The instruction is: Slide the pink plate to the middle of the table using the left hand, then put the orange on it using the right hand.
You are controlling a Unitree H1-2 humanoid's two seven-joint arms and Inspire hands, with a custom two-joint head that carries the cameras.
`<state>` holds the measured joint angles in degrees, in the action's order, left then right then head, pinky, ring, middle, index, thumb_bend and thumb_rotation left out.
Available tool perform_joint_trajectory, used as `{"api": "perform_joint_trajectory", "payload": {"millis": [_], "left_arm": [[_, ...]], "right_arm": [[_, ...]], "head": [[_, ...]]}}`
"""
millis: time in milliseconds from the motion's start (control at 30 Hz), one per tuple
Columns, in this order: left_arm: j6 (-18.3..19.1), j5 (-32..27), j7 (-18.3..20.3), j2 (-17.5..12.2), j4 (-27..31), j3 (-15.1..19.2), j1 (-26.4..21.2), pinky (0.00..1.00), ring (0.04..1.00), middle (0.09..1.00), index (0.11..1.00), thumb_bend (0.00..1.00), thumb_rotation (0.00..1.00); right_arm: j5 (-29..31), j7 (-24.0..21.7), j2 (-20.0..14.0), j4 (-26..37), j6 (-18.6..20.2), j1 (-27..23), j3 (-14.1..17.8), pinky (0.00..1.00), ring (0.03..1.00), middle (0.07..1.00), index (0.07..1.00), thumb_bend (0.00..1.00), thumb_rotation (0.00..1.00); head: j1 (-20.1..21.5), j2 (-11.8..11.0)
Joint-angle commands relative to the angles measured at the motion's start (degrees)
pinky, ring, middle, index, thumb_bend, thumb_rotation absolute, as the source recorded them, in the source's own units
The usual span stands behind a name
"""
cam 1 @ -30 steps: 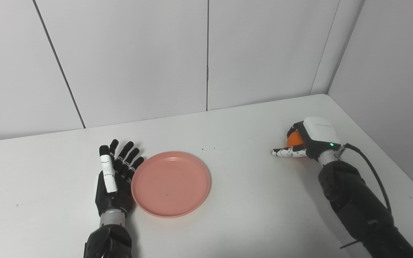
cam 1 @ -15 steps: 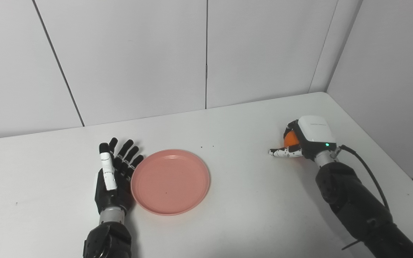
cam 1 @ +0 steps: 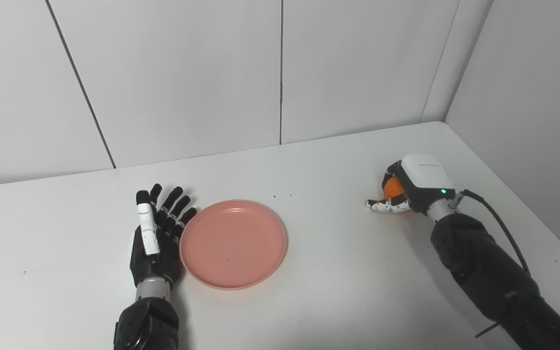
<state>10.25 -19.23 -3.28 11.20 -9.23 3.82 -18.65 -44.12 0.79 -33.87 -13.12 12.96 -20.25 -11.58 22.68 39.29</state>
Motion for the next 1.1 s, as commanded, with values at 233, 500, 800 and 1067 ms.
{"api": "perform_joint_trajectory", "payload": {"millis": [233,500,800,1067], "left_arm": [[0.88,-0.05,-1.19,2.94,0.48,-0.07,0.75,0.77,0.823,0.815,0.919,0.86,0.81],[0.51,0.19,-1.38,3.08,0.3,-0.46,0.77,0.76,0.82,0.811,0.92,0.85,0.81],[-1.06,0.49,-1.61,4.21,-0.52,-0.95,0.93,0.75,0.825,0.817,0.915,0.82,0.8],[-3.86,1.85,-2.71,5.2,-2.77,-2.65,0.95,0.73,0.805,0.792,0.903,0.83,0.79]], "right_arm": [[0.79,1.63,-1.57,4.62,-1.18,-1.14,3.23,0.1,0.144,0.199,0.242,0.57,0.29],[-0.55,1.51,-1.73,9.44,-1.43,-1.96,3.92,0.1,0.149,0.203,0.248,0.57,0.31],[0.04,-1.62,-1.53,15.83,-1.16,-2.36,5.2,0.11,0.158,0.22,0.283,0.57,0.34],[1.95,-0.13,-0.98,17.13,-4.65,-2.49,7.06,0.09,0.132,0.184,0.23,0.61,0.35]], "head": [[-0.59,0.06],[-1.68,0.05],[-6.46,0.09],[-10.37,-0.12]]}}
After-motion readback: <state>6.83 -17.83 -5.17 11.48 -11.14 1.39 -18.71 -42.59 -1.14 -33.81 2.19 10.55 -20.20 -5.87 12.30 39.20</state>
